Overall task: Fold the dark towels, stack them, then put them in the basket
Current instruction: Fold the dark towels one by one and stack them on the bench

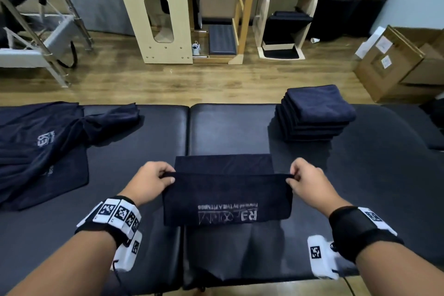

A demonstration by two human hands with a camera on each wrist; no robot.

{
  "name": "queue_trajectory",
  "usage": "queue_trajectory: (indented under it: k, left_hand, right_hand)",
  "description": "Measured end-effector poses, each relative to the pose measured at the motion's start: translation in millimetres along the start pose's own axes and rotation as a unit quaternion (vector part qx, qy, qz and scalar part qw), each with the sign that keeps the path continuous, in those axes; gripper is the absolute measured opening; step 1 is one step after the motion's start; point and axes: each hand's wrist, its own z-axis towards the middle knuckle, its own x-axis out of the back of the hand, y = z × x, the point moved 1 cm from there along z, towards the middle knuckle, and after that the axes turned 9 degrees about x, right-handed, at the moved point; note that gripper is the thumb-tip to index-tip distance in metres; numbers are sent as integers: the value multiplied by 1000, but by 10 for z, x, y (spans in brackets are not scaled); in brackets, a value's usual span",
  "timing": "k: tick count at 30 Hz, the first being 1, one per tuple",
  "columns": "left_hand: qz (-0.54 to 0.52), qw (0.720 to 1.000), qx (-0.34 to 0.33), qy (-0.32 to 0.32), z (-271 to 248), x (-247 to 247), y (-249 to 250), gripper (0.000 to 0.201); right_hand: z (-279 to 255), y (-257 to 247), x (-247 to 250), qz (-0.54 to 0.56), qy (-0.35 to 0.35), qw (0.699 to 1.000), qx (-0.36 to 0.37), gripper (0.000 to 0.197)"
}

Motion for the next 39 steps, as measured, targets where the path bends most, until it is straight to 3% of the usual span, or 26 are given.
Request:
queue_trajectory:
  k: [6,11,13,15,18,20,22,24,27,31,35,39]
  left_hand:
    - [30,999,14,11,664,76,116,18]
    - [140,990,22,-1,974,-38,58,16]
    - [192,981,-16,-14,1043,-111,14,29]
    - [217,974,-51,-26,1080,-182,9,36]
    - [283,957,-53,-42,1082,-253,31,28]
    - [325,943,-35,-54,1040,-253,38,24]
    - [335,940,-21,-65,959,-237,29,21]
    - [331,941,-10,-73,823,-230,15,18]
    - [288,952,23,-102,456,-327,-8,31]
    - [252,959,11,-127,-111,-604,36,57]
    - [267,958,-16,-103,-631,-995,96,71]
    - [235,966,-9,-105,-1009,-1338,22,87]
  right_hand:
    - [583,-40,-124,9,41,998,-43,34]
    - [920,-29,-350,11,45,995,-90,30]
    - [949,-46,-443,-49,10,995,-91,29]
    - [919,-75,-506,-124,-67,982,-124,27]
    - [783,-109,-591,-134,-188,955,-188,17]
    - [700,-141,-649,-116,-221,948,-195,10]
    - [667,-175,-674,-120,-198,956,-182,11]
    - [714,-189,-680,-150,-110,972,-144,16]
    - [772,-273,-668,-195,19,979,-61,21]
    - [570,-374,-780,-239,-48,969,27,24]
    - [-33,-363,-987,-267,-106,949,132,22]
    - [-619,-218,-1153,-242,-135,947,164,25]
